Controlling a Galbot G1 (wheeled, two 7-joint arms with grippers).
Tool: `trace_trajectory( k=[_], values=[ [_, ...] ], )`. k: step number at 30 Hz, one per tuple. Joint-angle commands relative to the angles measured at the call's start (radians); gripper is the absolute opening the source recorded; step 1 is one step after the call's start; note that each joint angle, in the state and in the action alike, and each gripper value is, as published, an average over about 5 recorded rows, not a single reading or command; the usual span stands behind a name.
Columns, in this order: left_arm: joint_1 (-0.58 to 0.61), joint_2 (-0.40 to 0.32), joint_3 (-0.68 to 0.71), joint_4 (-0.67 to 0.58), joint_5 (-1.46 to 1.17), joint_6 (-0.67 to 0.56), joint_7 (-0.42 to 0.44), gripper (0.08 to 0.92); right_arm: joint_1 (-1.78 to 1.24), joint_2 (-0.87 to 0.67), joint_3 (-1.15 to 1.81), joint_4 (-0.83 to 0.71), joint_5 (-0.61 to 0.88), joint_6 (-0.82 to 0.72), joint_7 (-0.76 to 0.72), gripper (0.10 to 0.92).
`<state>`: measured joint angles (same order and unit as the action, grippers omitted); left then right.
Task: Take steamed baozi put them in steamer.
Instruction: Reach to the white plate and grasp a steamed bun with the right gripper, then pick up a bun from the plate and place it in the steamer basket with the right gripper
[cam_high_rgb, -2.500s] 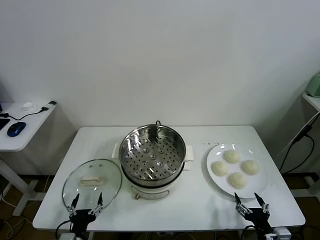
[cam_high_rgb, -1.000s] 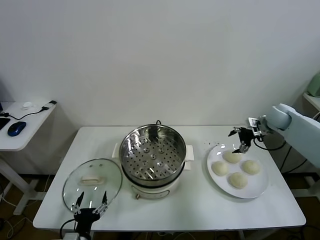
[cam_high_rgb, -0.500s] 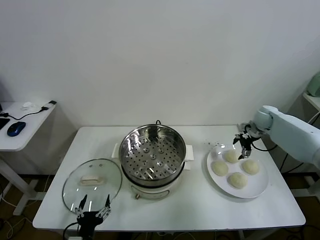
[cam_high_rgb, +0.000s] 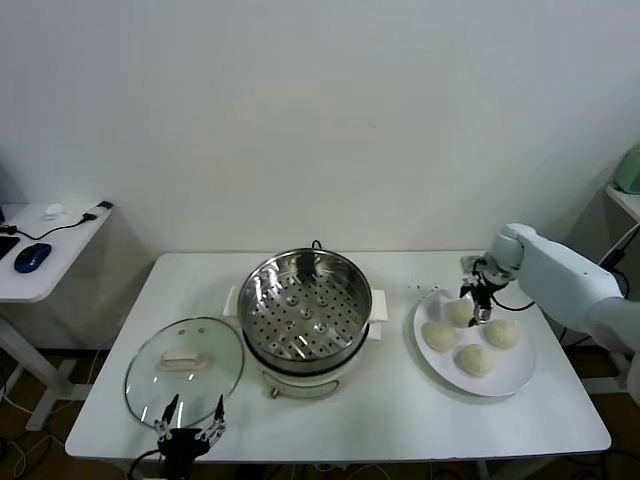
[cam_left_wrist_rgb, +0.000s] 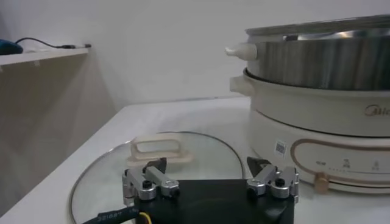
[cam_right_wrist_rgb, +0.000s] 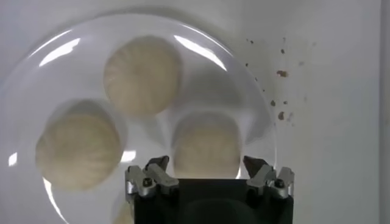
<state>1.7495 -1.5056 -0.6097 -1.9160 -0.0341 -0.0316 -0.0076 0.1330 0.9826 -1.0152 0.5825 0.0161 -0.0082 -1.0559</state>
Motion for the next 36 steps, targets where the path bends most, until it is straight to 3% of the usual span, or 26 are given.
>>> trace_trajectory(
  k=[1, 9, 16, 20, 26, 30, 36],
  values=[
    [0.002, 0.001, 0.0, 0.0, 0.001, -0.001, 0.0, 0.823, -0.02, 0.028, 0.026, -0.043, -0.034, -0.001, 0.005, 0.702],
    [0.008, 0.001, 0.0, -0.002, 0.003, -0.006, -0.004, 0.823, 0.062, -0.039, -0.037, 0.107, 0.057, -0.012, -0.019, 0.687],
    [0.015, -0.002, 0.006, -0.012, 0.012, -0.007, -0.006, 0.823, 0.523, -0.103, -0.391, 0.408, 0.298, 0.01, -0.065, 0.687],
    [0.018, 0.0, 0.007, -0.02, 0.012, -0.008, -0.006, 0.823, 0.786, -0.043, -0.549, 0.557, 0.428, 0.083, -0.095, 0.687],
    [0.017, 0.005, 0.009, -0.019, 0.01, -0.007, -0.007, 0.823, 0.946, 0.113, -0.573, 0.82, 0.491, 0.222, -0.088, 0.687],
    [0.016, 0.006, 0.013, -0.022, 0.011, -0.005, -0.007, 0.823, 0.92, 0.195, -0.562, 0.953, 0.438, 0.299, -0.055, 0.687],
    [0.015, 0.007, 0.016, -0.028, 0.013, 0.001, -0.008, 0.823, 0.73, 0.263, -0.495, 0.88, 0.043, 0.538, 0.001, 0.687]
  ],
)
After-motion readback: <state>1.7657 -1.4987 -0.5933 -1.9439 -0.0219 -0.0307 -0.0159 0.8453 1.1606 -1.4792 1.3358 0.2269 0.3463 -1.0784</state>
